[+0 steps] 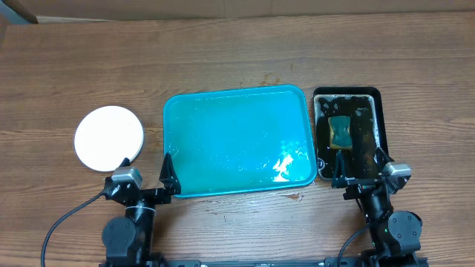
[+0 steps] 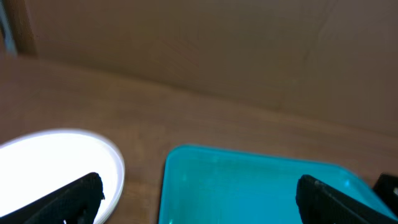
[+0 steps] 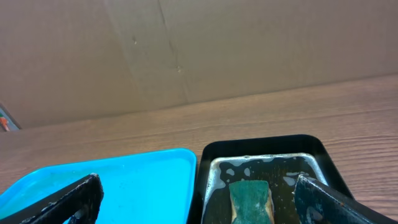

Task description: Clean dirty plates on tray and stack at the side

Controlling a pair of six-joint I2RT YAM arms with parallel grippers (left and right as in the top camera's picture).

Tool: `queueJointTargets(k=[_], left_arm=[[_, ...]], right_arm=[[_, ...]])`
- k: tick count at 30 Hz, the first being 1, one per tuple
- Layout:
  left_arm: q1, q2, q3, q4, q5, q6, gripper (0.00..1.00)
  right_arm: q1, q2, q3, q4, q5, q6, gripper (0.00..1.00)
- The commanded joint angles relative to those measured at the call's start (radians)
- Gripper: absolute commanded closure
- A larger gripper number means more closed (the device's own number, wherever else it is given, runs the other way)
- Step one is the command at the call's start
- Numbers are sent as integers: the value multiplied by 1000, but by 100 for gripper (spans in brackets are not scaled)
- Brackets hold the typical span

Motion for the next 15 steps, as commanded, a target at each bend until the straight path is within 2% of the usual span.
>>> queueJointTargets(k=[1, 3, 8, 15], left_arm=[[6, -27, -90, 172, 15, 72, 0], [6, -27, -140, 254, 34, 78, 0], [6, -27, -138, 124, 50, 78, 0], [6, -26, -138, 124, 48, 78, 0]], right_arm=[[0, -9, -10, 6, -8, -7, 0], [0, -9, -10, 6, -8, -7, 0], [0, -9, -10, 6, -8, -7, 0], [0, -9, -10, 6, -8, -7, 0]])
